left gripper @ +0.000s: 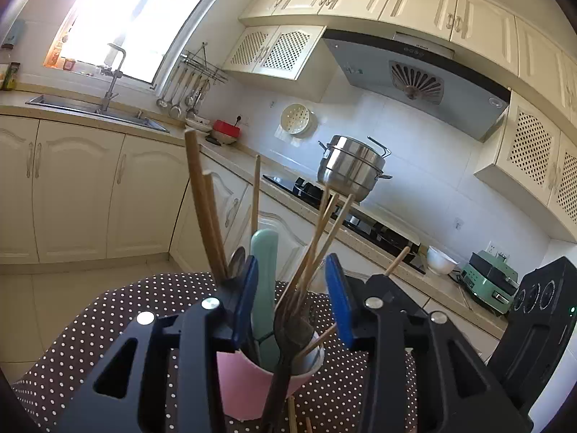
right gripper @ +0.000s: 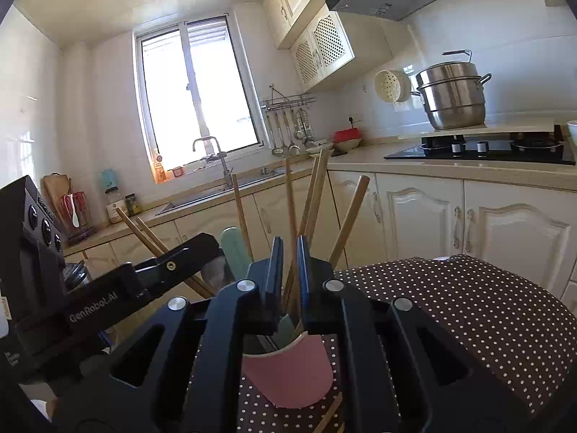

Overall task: Organize utensils
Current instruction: 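Lower the black spoon and chopstick into the pink cup and open both tools, then move both tools down toward the black spatula and chopsticks beside the cup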

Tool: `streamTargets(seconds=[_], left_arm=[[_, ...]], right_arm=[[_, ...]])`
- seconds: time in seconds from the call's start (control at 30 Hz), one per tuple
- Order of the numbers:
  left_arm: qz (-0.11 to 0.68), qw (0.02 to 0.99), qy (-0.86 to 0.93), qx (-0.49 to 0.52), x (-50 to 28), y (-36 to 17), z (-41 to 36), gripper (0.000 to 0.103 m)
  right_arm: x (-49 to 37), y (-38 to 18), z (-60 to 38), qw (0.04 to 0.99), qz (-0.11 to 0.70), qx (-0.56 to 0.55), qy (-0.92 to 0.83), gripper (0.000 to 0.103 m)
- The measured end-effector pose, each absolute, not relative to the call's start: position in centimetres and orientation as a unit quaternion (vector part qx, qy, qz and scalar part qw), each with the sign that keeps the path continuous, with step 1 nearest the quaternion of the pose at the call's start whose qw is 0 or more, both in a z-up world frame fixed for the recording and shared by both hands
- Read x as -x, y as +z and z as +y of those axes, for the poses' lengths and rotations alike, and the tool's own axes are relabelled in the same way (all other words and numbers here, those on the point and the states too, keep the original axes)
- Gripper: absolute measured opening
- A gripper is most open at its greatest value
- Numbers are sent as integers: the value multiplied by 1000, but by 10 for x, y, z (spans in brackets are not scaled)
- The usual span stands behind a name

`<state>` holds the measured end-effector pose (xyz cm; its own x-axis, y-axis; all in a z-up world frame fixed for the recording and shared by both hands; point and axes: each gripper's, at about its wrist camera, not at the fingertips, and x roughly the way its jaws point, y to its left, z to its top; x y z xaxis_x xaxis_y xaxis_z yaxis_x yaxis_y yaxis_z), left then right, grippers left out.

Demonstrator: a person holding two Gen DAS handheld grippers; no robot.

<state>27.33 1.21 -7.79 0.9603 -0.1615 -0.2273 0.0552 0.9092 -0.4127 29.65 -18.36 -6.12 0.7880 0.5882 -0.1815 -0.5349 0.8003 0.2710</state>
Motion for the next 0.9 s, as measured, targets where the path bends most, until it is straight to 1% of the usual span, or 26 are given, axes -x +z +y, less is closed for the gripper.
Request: streamTargets(seconds=[0.13,0.4,0.47,0.5,0.53,0.6,0.67,0.8,0.9], left_arm=[[161,966,-53,194,-261,-79,14,43],[271,946,-64,162,-243,-101,11,43],[325,934,-72,131,-245,-112,3,43],[354,925,-75,113,-247,-118,-1,43],[387,914,-75,91,-249,-127,-6,43],[440,894,-75,51,-253,-144,-15,43],[476,878,-56,16,-256,-161,-22,43],[506,861,-41,-32,-264,-180,-35,43],[508,859,-43,-42,-266,-187,-40,43]], right_arm=[[-282,-62,-190,944,143,-103,280,13],[-252,-79,-194,947,218,-68,226,13],[-247,-87,-194,940,250,-61,222,14],[-244,-92,-195,937,267,-59,217,16],[-242,-97,-196,933,284,-56,212,22],[-238,-107,-197,926,310,-54,208,26],[-234,-117,-196,918,337,-46,202,26],[-231,-143,-190,897,394,-38,197,26],[-228,-154,-183,886,416,-27,203,26]])
